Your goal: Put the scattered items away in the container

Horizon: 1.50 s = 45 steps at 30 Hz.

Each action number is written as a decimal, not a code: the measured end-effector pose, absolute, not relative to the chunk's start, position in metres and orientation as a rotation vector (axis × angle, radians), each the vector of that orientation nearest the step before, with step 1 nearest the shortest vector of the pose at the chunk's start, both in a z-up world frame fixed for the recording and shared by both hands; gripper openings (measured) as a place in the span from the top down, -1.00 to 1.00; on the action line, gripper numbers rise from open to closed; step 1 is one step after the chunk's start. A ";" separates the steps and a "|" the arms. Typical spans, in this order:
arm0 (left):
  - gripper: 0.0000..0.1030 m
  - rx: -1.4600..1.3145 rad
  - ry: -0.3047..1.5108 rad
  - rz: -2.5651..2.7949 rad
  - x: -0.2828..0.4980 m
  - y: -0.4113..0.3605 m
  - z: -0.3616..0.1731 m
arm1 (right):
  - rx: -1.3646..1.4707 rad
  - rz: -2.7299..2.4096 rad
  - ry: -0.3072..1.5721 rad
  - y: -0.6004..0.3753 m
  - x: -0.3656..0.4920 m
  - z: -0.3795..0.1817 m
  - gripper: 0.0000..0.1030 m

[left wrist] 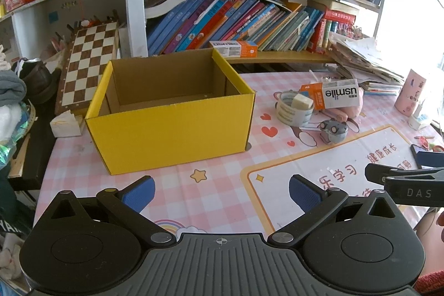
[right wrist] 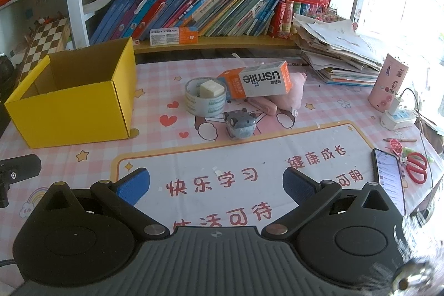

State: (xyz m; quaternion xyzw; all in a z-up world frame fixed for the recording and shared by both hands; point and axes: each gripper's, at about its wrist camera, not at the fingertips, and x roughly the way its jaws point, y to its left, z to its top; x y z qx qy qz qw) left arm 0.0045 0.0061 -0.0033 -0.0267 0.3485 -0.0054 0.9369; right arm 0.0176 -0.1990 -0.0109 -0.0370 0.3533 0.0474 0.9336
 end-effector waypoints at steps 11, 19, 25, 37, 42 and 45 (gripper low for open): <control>-1.00 -0.066 0.724 -0.012 0.007 0.008 -0.005 | -0.077 0.106 0.730 -0.197 0.020 -0.011 -1.00; -1.00 -0.082 0.720 -0.022 0.012 0.009 -0.005 | -0.111 0.129 0.721 -0.193 0.021 -0.010 -1.00; -1.00 -0.110 0.737 -0.034 0.019 0.007 -0.007 | -0.118 0.136 0.721 -0.197 0.028 -0.011 -1.00; -1.00 -0.173 0.714 -0.043 0.034 -0.013 -0.003 | -0.139 0.210 0.687 -0.217 0.054 -0.001 -1.00; -1.00 -0.172 0.699 -0.027 0.046 -0.031 0.000 | -0.144 0.267 0.678 -0.231 0.070 0.004 -1.00; -1.00 -0.165 0.698 -0.017 0.054 -0.044 -0.001 | -0.172 0.327 0.699 -0.237 0.080 0.004 -1.00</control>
